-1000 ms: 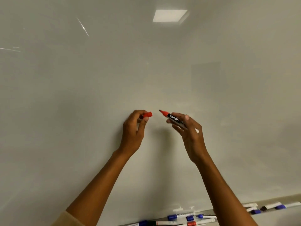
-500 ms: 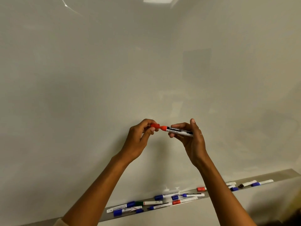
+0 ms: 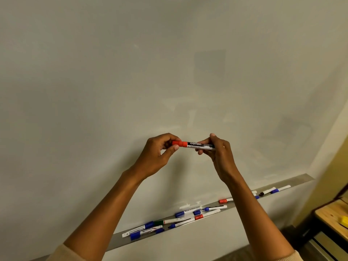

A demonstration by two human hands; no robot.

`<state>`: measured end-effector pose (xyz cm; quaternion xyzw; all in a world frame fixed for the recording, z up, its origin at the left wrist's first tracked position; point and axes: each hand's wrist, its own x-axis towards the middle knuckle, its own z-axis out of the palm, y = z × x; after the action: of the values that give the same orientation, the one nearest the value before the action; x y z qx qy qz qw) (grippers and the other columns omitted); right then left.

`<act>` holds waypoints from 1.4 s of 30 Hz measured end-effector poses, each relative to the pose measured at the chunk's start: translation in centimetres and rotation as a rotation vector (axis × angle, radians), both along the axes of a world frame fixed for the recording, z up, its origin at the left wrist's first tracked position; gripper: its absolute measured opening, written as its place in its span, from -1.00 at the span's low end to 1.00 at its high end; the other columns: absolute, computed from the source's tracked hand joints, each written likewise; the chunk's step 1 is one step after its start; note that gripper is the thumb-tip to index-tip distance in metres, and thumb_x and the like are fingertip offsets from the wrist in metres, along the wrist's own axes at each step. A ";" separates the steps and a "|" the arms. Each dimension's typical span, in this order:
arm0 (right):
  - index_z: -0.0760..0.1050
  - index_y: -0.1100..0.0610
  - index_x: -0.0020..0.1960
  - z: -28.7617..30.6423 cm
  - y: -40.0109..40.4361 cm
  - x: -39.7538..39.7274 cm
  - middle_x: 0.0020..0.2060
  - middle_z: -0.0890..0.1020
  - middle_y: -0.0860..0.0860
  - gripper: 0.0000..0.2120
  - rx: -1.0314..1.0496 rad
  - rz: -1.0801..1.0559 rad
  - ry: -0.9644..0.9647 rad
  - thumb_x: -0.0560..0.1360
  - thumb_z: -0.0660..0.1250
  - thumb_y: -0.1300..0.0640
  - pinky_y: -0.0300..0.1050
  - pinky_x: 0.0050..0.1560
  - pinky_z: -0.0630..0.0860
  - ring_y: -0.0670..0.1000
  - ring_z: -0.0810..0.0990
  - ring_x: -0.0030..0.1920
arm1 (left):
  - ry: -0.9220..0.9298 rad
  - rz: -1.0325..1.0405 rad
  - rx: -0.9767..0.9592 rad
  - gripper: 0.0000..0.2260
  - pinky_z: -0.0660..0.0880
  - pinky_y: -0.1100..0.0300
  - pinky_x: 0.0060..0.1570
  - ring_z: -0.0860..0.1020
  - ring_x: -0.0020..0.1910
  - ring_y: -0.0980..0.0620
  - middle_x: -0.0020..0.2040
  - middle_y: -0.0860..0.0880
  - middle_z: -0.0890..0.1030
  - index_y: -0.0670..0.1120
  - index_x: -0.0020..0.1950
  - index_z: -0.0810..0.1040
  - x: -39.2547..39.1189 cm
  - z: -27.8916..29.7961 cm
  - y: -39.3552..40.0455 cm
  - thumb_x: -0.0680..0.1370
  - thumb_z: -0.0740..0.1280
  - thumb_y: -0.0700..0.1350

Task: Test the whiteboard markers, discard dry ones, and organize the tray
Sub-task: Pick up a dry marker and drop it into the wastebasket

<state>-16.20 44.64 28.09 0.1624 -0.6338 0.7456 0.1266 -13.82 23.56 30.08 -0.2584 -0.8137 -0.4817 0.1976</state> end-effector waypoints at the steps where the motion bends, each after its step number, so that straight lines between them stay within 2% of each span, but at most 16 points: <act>1: 0.64 0.21 -0.23 -0.2 -0.3 0.3 -0.34 0.67 0.19 -0.48 -0.012 -0.012 -0.008 0.71 0.03 0.10 -0.15 -0.02 0.58 0.04 0.67 -0.21 | -0.021 -0.024 -0.003 -0.88 0.51 0.34 -0.06 0.58 -0.15 0.14 -0.19 0.21 0.60 -0.02 0.09 0.60 0.2 -0.1 -0.3 0.58 0.35 -0.19; 5: 0.65 0.27 -0.21 -0.5 -1.2 1.1 -0.35 0.65 0.20 -0.50 -0.002 0.056 -0.042 0.70 0.07 0.12 -0.16 -0.08 0.57 0.05 0.65 -0.26 | -0.107 -0.104 -0.074 -0.88 0.59 0.23 -0.10 0.60 -0.16 0.09 -0.16 0.06 0.63 -0.03 0.08 0.59 0.7 -0.5 0.6 0.56 0.38 -0.08; 8: 0.66 0.17 -0.31 -1.3 -2.3 2.6 -0.39 0.64 0.16 -0.46 -0.065 0.055 -0.097 0.70 0.07 0.12 -0.17 -0.16 0.59 0.04 0.62 -0.33 | -0.131 -0.120 -0.068 -0.77 0.60 0.10 -0.11 0.61 -0.16 -0.01 -0.17 -0.03 0.64 -0.04 0.08 0.58 1.0 -1.9 1.5 0.49 0.45 0.02; 12: 0.62 0.12 -0.37 -2.9 -2.0 4.1 -0.42 0.61 0.10 -0.46 -0.133 0.013 -0.186 0.69 0.07 0.11 -0.14 -0.18 0.61 0.04 0.58 -0.35 | -0.144 -0.164 0.024 -0.84 0.60 0.22 -0.20 0.61 -0.23 0.02 -0.20 0.01 0.63 -0.06 0.00 0.58 1.2 -4.0 2.6 0.50 0.44 -0.02; 17: 0.50 0.21 -0.28 -5.0 -0.2 5.3 -0.41 0.58 0.12 -0.57 -0.190 -0.023 -0.255 0.69 0.07 0.12 -0.02 -0.09 0.62 0.03 0.55 -0.37 | -0.205 -0.267 0.023 -0.87 0.55 0.32 -0.20 0.62 -0.23 0.09 -0.23 0.11 0.63 -0.19 -0.04 0.54 1.3 -6.0 4.8 0.55 0.39 -0.13; 21: 0.49 0.26 -0.15 -7.0 2.1 5.7 -0.31 0.55 0.19 -0.69 -0.081 -0.077 -0.232 0.64 0.22 0.06 -0.06 -0.10 0.61 0.12 0.56 -0.23 | -0.276 -0.330 0.063 -0.86 0.61 0.22 -0.10 0.65 -0.13 0.02 -0.16 -0.05 0.66 -0.17 -0.02 0.54 0.7 -8.0 8.2 0.55 0.39 -0.10; 24: 0.53 0.24 -0.11 -8.8 4.7 5.8 -0.19 0.60 0.32 -0.70 -0.008 -0.147 -0.224 0.60 0.29 0.00 -0.02 0.00 0.65 0.17 0.63 -0.13 | -0.284 -0.306 0.063 -0.85 0.58 0.30 -0.04 0.62 -0.03 0.07 -0.07 0.00 0.64 -0.09 0.03 0.56 0.1 -10.4 11.4 0.54 0.41 -0.06; 26: 0.56 0.20 -0.09 -10.1 7.3 6.1 -0.22 0.66 0.20 -0.72 0.062 -0.212 -0.229 0.61 0.30 0.00 -0.04 -0.02 0.65 0.11 0.68 -0.14 | -0.253 -0.267 0.002 -0.78 0.51 0.38 0.00 0.57 0.07 0.16 0.07 0.06 0.59 -0.01 0.14 0.52 -0.5 -12.5 13.8 0.53 0.41 0.00; 28: 0.60 0.18 -0.03 -11.8 10.2 6.4 -0.25 0.70 0.07 -0.77 0.150 -0.264 -0.245 0.62 0.31 0.02 -0.12 -0.08 0.63 0.04 0.71 -0.16 | -0.229 -0.219 -0.108 -0.66 0.47 0.33 0.12 0.50 0.19 0.15 0.22 0.10 0.51 0.07 0.27 0.45 -1.1 -15.0 16.0 0.54 0.38 0.09; 30: 0.62 0.16 0.08 -13.9 13.7 6.5 -0.15 0.73 0.04 -0.80 0.257 -0.317 -0.219 0.61 0.33 0.04 -0.06 -0.05 0.65 0.04 0.72 -0.10 | -0.216 -0.213 -0.224 -0.57 0.44 0.21 0.24 0.41 0.31 0.12 0.34 0.09 0.43 0.08 0.37 0.36 -1.3 -17.6 18.7 0.55 0.34 0.13; 32: 0.63 0.04 0.16 -16.6 17.7 6.6 -0.03 0.72 -0.06 -0.80 0.425 -0.373 -0.203 0.60 0.36 0.00 0.02 0.04 0.64 -0.02 0.69 -0.01 | -0.197 -0.227 -0.326 -0.51 0.36 0.09 0.36 0.30 0.42 0.06 0.45 0.07 0.33 0.10 0.46 0.25 -1.2 -20.3 21.5 0.57 0.28 0.15; 35: 0.57 -0.08 0.29 -20.5 23.8 7.5 0.12 0.67 -0.19 -0.72 0.615 -0.421 -0.270 0.59 0.34 -0.05 -0.07 0.13 0.59 -0.19 0.63 0.10 | -0.166 -0.217 -0.555 -0.42 0.11 -0.03 0.52 0.05 0.57 -0.01 0.59 0.00 0.10 0.05 0.57 0.08 -0.9 -23.5 26.4 0.61 0.15 0.20; 38: 0.49 -0.02 0.40 -23.6 28.5 9.0 0.29 0.59 -0.13 -0.60 0.693 -0.490 -0.367 0.60 0.32 -0.09 -0.09 0.29 0.52 -0.17 0.56 0.25 | -0.218 -0.219 -0.750 -0.35 -0.07 -0.13 0.54 -0.16 0.58 -0.04 0.61 -0.01 -0.11 0.04 0.60 -0.04 -0.8 -25.7 31.0 0.59 -0.04 0.32; 40: 0.43 0.01 0.45 -25.6 31.3 9.8 0.36 0.54 -0.08 -0.54 0.750 -0.526 -0.432 0.59 0.30 -0.11 -0.08 0.37 0.43 -0.07 0.50 0.34 | -0.220 -0.213 -0.838 -0.24 -0.13 -0.18 0.53 -0.22 0.58 -0.06 0.61 0.00 -0.17 0.05 0.60 -0.09 -0.9 -27.0 33.8 0.48 -0.20 0.41; 42: 0.37 -0.03 0.49 -27.6 33.6 10.6 0.39 0.51 -0.08 -0.48 0.830 -0.545 -0.509 0.58 0.29 -0.16 -0.07 0.37 0.34 -0.03 0.46 0.37 | -0.229 -0.207 -0.891 -0.19 -0.15 -0.21 0.52 -0.23 0.57 -0.08 0.61 -0.02 -0.19 0.06 0.60 -0.12 -0.9 -28.2 36.2 0.43 -0.26 0.44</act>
<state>-5.57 78.20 0.51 -0.1561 -0.9039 0.3894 0.0832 -14.71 59.75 1.87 -0.3430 -0.9277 -0.1284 -0.0727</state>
